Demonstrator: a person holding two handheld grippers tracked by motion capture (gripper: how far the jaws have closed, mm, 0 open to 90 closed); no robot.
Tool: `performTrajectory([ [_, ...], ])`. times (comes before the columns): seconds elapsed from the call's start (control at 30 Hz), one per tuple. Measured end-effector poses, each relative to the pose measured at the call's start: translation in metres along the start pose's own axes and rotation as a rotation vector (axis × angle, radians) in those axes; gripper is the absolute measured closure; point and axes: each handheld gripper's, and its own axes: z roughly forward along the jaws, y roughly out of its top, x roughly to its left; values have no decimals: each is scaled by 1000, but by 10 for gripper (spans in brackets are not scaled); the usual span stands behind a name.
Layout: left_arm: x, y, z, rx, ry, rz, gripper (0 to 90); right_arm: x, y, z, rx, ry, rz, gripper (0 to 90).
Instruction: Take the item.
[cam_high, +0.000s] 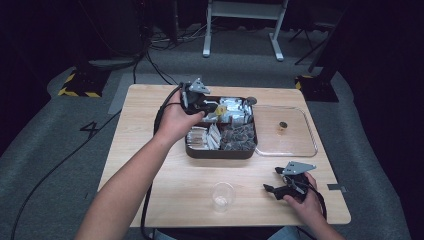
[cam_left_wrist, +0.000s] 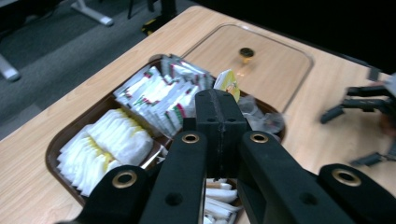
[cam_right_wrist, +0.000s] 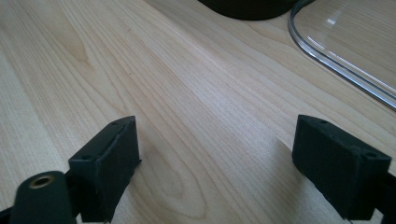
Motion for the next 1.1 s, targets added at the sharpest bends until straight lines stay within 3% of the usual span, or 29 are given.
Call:
performTrajectory([
  [0.33,-27,-16,-29,-42,-52,24,900,0,0,0,-2,1,-4,149],
  [0.5,-42,-23,-39,-40,-70,45,900,0,0,0,-1,3,-7,149],
  [0.63,-55,-31,-47,-66,-92,34,900,1,0,0,-1,5,-8,149],
  [0.8,-73,-42,-50,-88,-119,59,900,1,0,0,-1,4,-8,149],
  [1.0,-100,-58,-47,-124,-193,64,900,1,0,0,-1,5,-8,149],
  [1.07,-104,-61,-47,-126,-200,70,900,1,0,0,0,4,-8,149],
  [1.1,-112,-66,-46,-127,-207,83,900,1,0,0,0,4,-8,149],
])
